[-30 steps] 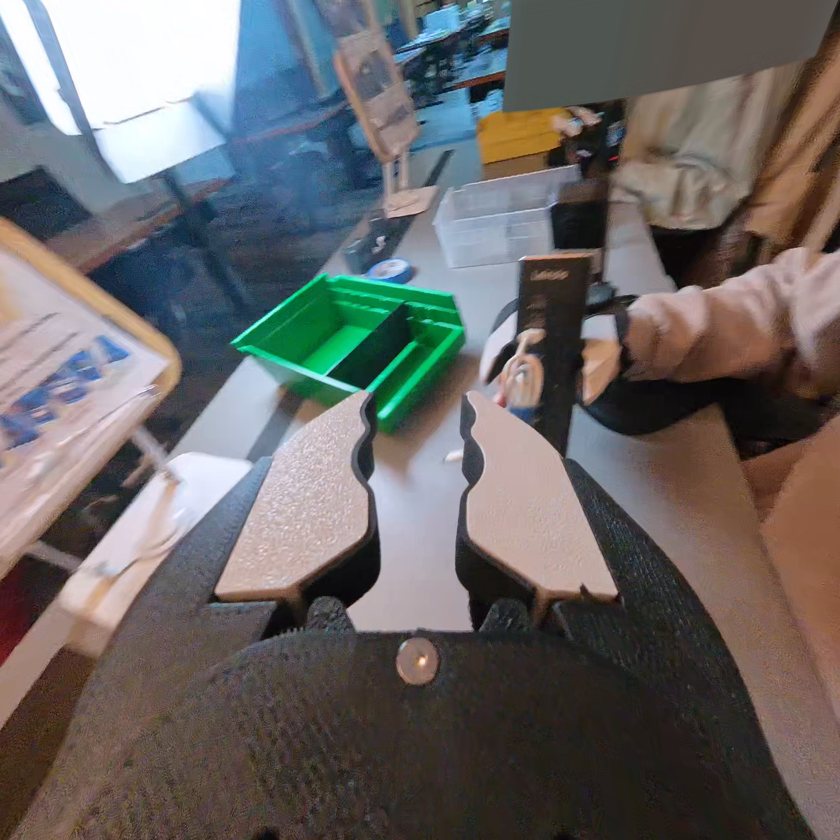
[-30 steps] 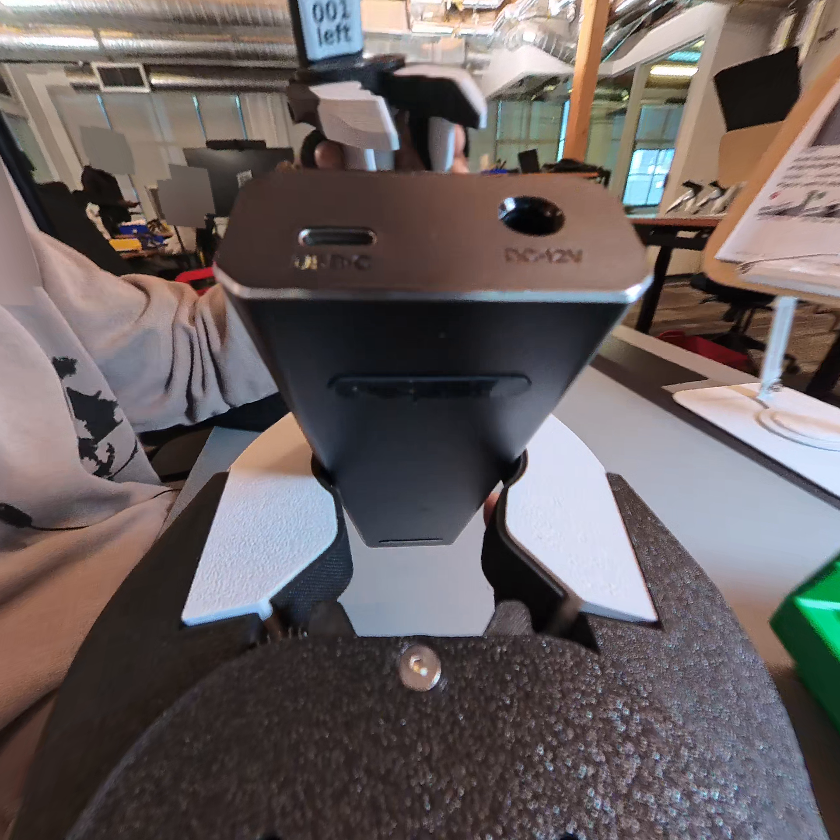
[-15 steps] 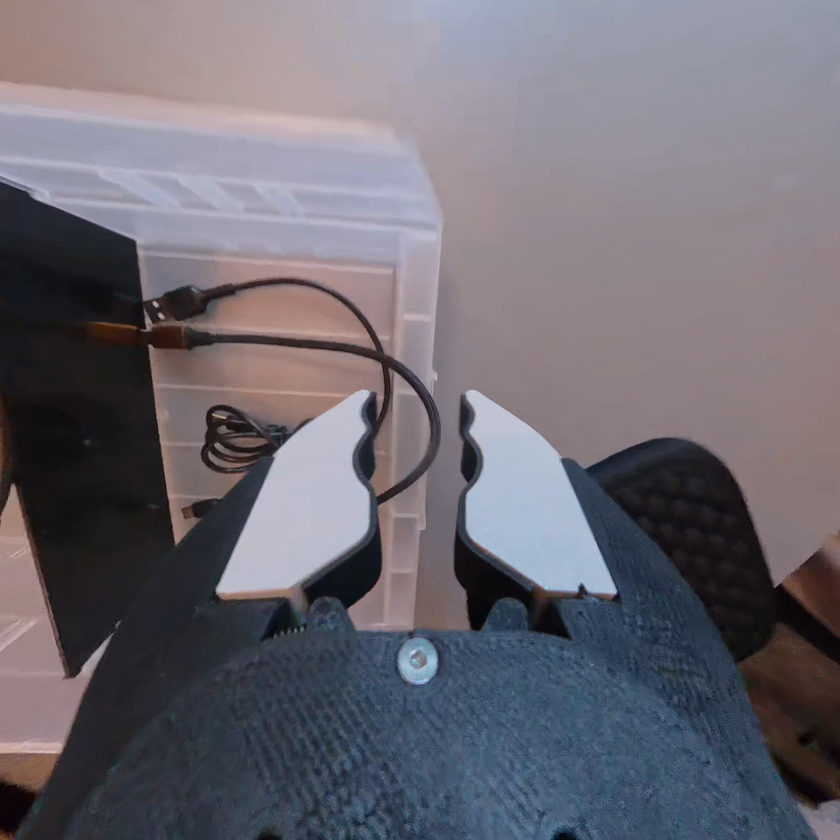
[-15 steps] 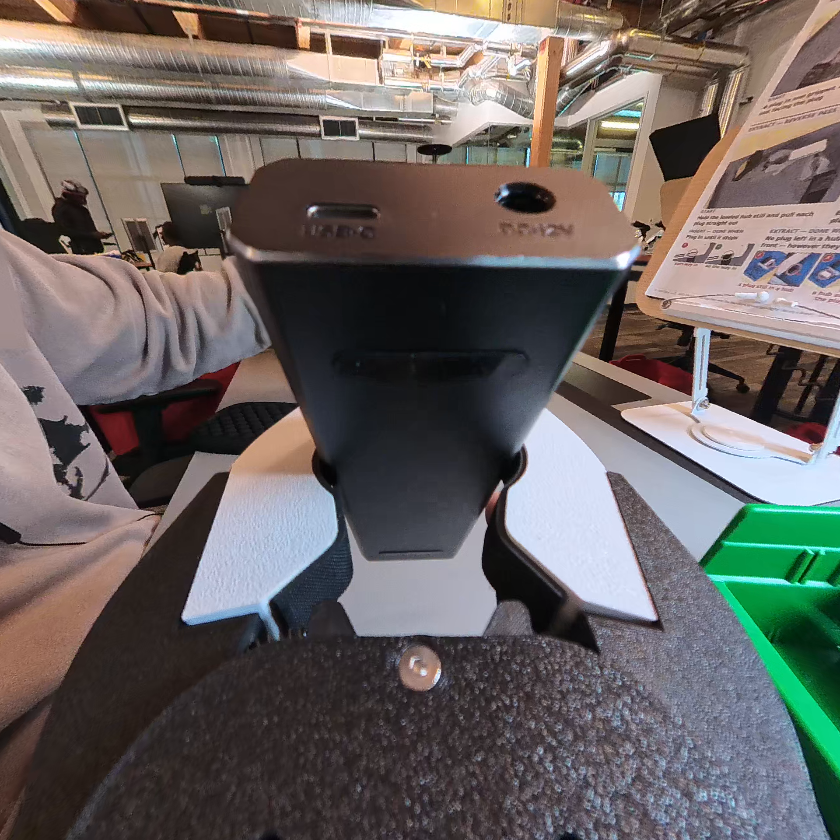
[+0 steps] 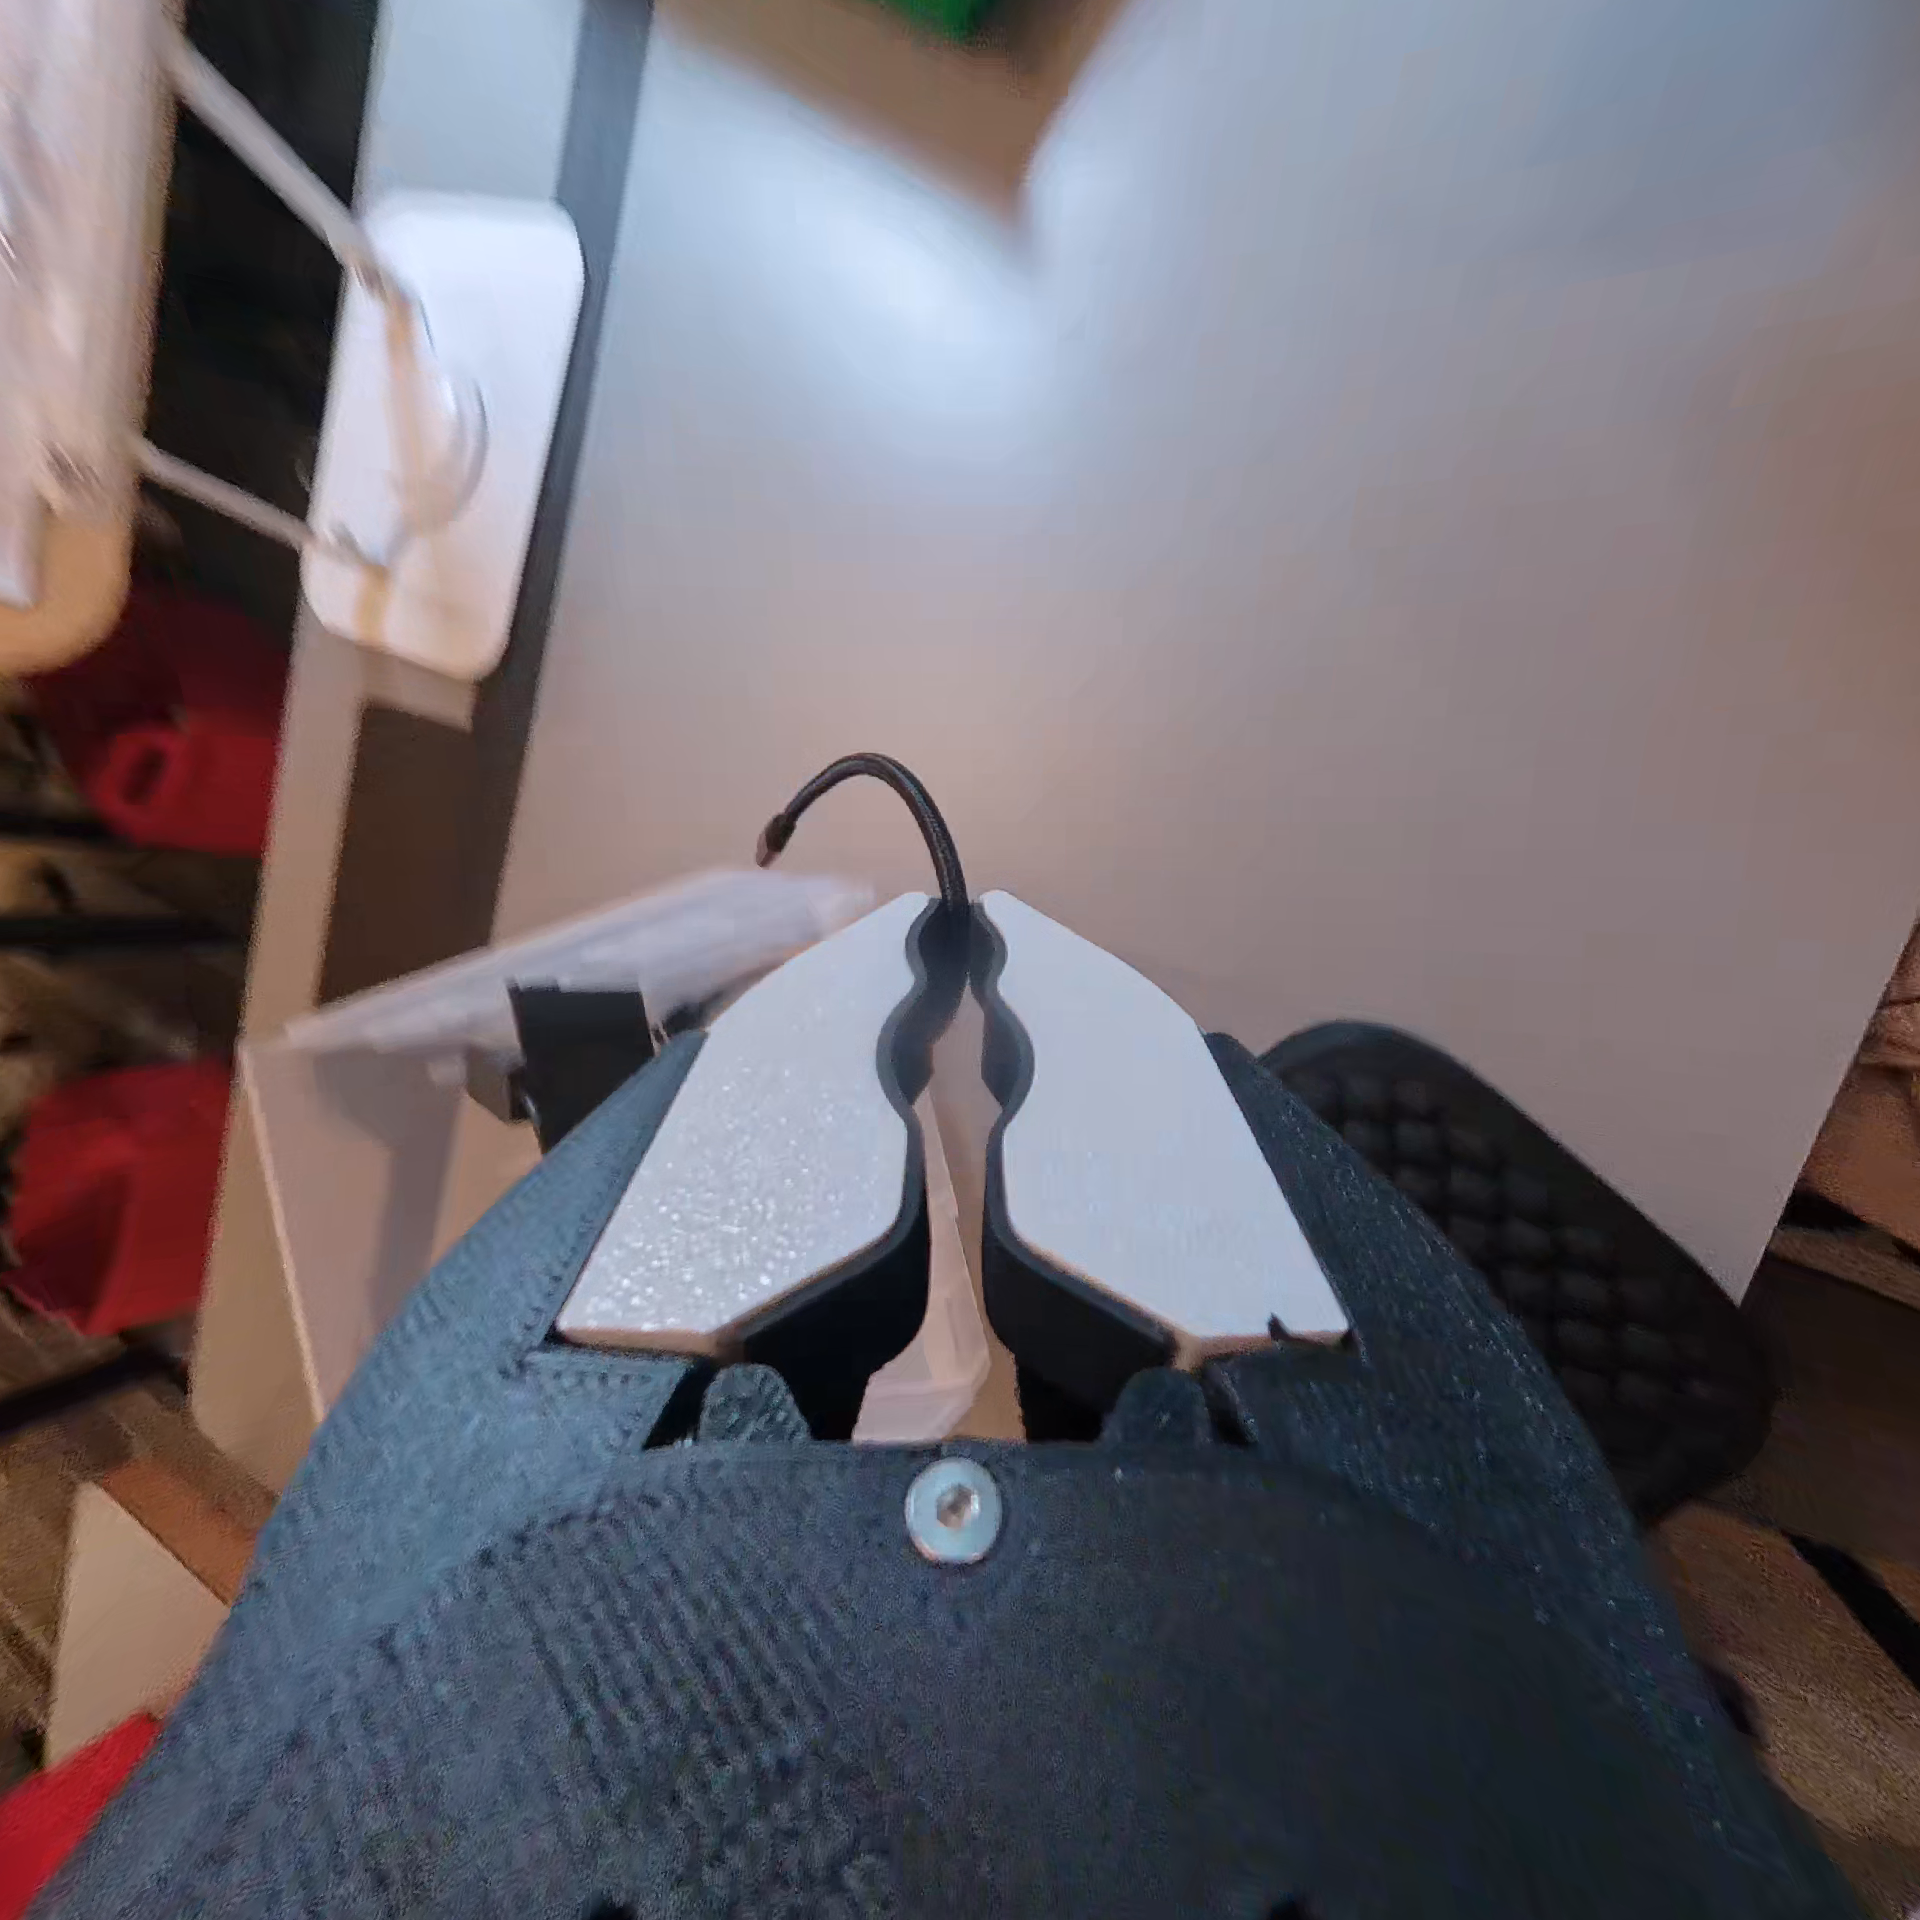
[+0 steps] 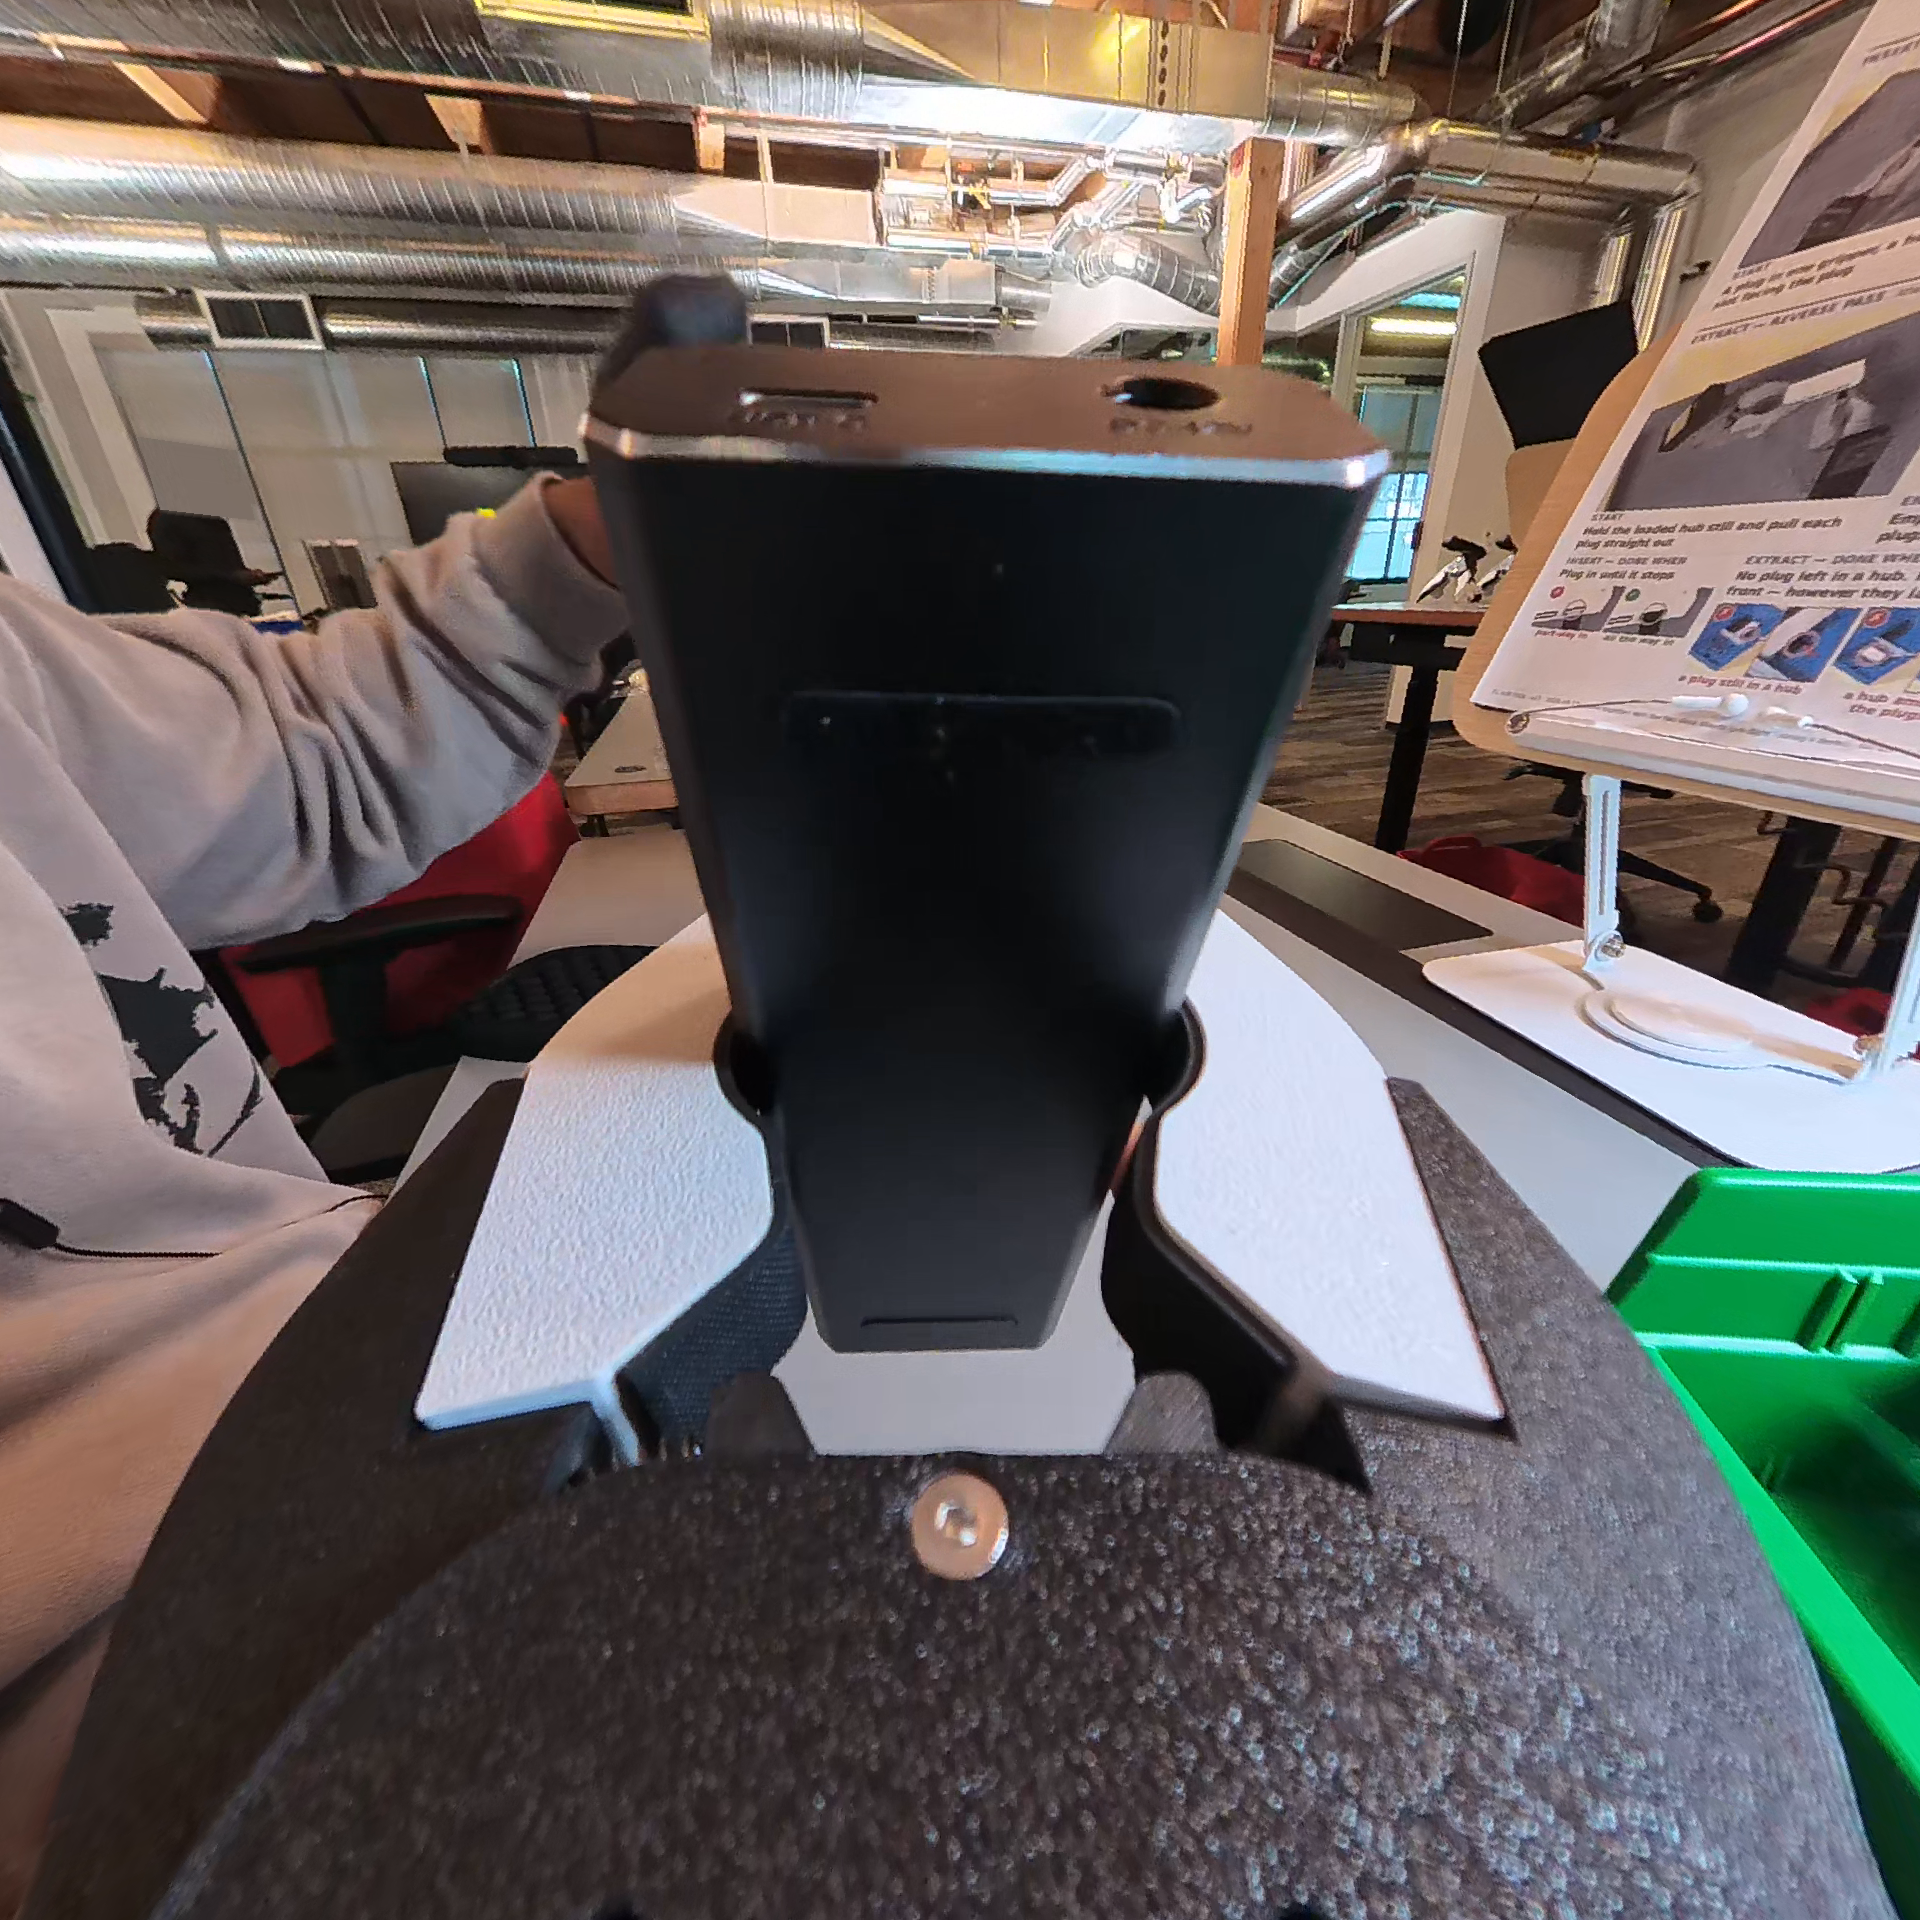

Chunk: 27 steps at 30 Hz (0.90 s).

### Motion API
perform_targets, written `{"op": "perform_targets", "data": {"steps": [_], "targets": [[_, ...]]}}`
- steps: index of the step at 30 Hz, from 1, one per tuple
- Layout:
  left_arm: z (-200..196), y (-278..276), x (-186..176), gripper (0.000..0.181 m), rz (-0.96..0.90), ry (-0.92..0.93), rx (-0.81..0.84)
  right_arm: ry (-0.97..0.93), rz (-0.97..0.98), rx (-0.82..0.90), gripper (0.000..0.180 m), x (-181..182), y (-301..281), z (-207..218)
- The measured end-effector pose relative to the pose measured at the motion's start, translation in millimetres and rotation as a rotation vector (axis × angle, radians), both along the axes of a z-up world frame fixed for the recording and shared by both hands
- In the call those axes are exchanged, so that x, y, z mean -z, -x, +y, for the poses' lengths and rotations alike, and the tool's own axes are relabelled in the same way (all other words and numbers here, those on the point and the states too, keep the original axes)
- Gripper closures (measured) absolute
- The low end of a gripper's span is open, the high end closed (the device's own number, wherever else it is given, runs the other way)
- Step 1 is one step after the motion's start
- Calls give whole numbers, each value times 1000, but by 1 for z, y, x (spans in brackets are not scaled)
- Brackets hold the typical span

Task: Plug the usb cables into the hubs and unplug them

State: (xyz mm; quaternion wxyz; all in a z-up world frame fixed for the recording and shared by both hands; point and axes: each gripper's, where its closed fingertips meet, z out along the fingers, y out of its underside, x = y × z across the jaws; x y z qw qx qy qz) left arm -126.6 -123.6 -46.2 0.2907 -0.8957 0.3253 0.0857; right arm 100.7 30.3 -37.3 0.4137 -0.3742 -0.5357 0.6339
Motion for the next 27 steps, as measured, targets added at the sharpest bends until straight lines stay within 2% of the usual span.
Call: {"op": "perform_targets", "data": {"steps": [1, 4, 7, 12, 15, 19, 22, 27], "targets": [[1, -16, -12, 176, 2, -52, 41, 4, 1, 0, 108, 0, 0, 0], [8, -59, -35, 176, -48, -187, 149, 14, 10, 4, 108, -2, -1, 2], [18, -96, -37, 176, -191, -254, 252, 19, 22, 15, 108, -5, -3, 5], [35, -138, -27, 177, -684, -233, 324, 29, 42, 53, 108, -9, -9, 16], [51, -139, 1, 176, -880, -174, 274, 38, 55, 73, 108, -12, -14, 24], [76, -116, 59, 176, -1033, -86, 81, 43, 60, 87, 107, -13, -17, 30], [85, -95, 87, 176, -1077, -61, -38, 43, 56, 84, 107, -11, -17, 31], [83, -82, 104, 176, -1082, -38, -97, 39, 48, 75, 107, -9, -15, 29]]}}
